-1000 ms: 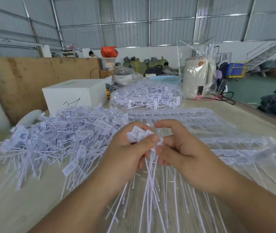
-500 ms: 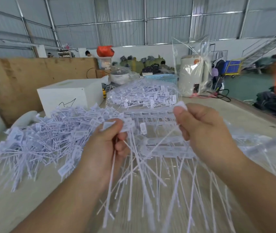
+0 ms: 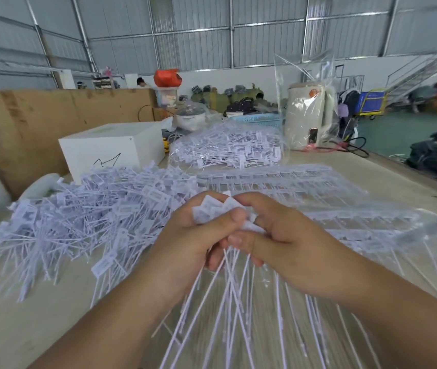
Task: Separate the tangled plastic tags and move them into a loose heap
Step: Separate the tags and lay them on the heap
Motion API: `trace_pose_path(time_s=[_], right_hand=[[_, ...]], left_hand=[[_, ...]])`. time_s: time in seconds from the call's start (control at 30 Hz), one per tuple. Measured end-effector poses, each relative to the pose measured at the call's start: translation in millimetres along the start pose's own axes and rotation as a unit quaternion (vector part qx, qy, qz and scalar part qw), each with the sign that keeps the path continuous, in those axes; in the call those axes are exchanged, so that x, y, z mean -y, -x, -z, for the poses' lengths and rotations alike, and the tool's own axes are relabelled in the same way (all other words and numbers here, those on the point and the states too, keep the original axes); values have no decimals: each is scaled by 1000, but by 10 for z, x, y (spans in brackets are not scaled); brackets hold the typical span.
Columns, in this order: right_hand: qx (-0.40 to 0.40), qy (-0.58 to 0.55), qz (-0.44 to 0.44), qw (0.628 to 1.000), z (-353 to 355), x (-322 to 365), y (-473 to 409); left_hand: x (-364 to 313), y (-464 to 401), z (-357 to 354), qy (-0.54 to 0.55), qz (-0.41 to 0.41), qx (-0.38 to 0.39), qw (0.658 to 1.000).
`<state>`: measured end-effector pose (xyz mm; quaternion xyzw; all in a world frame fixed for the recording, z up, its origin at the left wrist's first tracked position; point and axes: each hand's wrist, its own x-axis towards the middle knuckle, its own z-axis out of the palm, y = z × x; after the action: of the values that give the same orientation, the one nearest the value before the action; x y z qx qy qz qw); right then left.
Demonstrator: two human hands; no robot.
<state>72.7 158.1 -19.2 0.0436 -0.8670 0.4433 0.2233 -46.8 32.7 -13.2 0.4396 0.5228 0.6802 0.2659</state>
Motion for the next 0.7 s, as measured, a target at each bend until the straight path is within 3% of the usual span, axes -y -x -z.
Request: trace_pose_path(time_s=[0.1, 0.27, 0.47, 0.7], right_hand=[[11, 10, -31, 999, -11, 28, -11], [11, 39, -92, 995, 193, 29, 34], [-207, 56, 10, 977, -23, 116, -35], [-281, 35, 45, 958, -92, 212, -53]], left_hand=[[-2, 1, -23, -34, -5, -2, 999], [-39, -38, 33, 7, -23, -89, 996], [-71, -24, -81, 113, -32, -158, 980], [-106, -22, -67, 259, 51, -181, 947]])
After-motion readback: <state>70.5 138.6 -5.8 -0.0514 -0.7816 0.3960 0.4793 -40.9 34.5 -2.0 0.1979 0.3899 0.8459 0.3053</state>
